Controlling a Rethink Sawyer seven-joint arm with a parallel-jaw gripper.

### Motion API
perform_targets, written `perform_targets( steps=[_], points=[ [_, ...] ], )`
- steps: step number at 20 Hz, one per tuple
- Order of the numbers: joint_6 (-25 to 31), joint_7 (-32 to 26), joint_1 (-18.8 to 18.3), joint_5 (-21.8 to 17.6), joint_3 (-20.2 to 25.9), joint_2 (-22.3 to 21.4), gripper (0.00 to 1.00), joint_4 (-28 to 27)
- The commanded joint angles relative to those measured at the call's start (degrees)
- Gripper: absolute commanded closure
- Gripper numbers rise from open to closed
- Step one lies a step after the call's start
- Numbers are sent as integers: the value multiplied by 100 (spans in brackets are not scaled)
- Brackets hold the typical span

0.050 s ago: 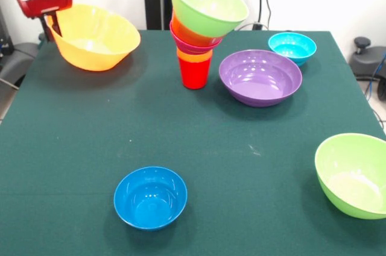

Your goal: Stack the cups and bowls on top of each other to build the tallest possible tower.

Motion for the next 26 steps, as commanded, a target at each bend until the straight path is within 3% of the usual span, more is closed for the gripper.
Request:
perform_targets(
  steps=[1,12,20,26],
  points=[
    [621,-1380,369,74,107,-301,100,227],
    [924,-1281,515,619,369,-926,100,424],
    [1145,-1394,616,829,412,-1008,100,265],
    [1531,-1359,712,1180,534,-1301,100,292]
  ],
)
